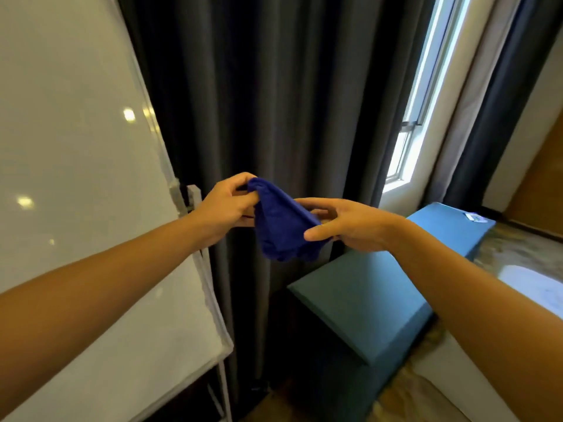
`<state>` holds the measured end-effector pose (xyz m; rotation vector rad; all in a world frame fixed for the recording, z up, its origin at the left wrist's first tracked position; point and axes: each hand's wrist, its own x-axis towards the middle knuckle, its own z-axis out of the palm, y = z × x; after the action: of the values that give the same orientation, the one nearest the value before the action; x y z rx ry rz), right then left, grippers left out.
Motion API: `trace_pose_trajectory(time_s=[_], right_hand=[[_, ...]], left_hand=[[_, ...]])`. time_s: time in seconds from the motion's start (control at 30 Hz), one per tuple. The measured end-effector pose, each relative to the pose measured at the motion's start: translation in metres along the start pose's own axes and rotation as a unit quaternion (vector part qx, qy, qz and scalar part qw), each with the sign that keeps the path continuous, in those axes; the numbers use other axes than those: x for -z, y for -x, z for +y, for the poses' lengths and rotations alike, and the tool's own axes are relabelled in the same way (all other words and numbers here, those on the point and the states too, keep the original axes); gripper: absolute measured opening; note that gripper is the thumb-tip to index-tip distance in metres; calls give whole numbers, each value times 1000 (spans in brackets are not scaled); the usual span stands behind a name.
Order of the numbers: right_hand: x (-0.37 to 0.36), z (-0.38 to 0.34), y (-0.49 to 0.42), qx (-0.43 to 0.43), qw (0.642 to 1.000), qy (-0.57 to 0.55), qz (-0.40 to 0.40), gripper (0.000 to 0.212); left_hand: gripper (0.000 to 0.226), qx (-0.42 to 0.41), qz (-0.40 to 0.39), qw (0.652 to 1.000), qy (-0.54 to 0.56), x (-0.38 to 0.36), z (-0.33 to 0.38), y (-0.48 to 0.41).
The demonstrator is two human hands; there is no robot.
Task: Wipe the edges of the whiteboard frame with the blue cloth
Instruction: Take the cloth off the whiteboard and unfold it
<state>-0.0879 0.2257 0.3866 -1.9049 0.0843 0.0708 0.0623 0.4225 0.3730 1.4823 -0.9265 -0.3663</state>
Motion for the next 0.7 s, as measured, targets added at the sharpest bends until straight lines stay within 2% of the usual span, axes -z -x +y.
trace_pose_trajectory(time_s=[0.07,0.1,0.2,0.33,0.43,0.5,0.57,0.63,0.7], right_hand=[[25,28,23,2,992,-127,-22,94],[34,44,35,11,981,-194,-28,96],[47,89,59,27,952,-305,12,81],[77,142,76,11,931,-348,115,73],[103,170,81,-11,907,-373,197,46],[124,192,77,-73,887,-393,231,34],[147,217,69,-113,865,-422,247,39],[173,239,61,-111,869,-428,223,37],[196,259,51,-139,883,-405,194,32]], left_hand=[[18,32,-2,998,60,-36,-10,-10],[17,43,3,996,83,-57,-16,-15],[13,57,-1,991,119,-107,-36,-31],[22,73,-92,985,130,-158,-60,-59],[34,124,-145,965,180,-185,-80,-80],[40,160,-140,957,199,-209,-100,-95],[43,207,-108,948,218,-238,-124,-114],[35,271,-89,923,257,-267,-153,-136],[25,365,-74,881,293,-291,-175,-157]])
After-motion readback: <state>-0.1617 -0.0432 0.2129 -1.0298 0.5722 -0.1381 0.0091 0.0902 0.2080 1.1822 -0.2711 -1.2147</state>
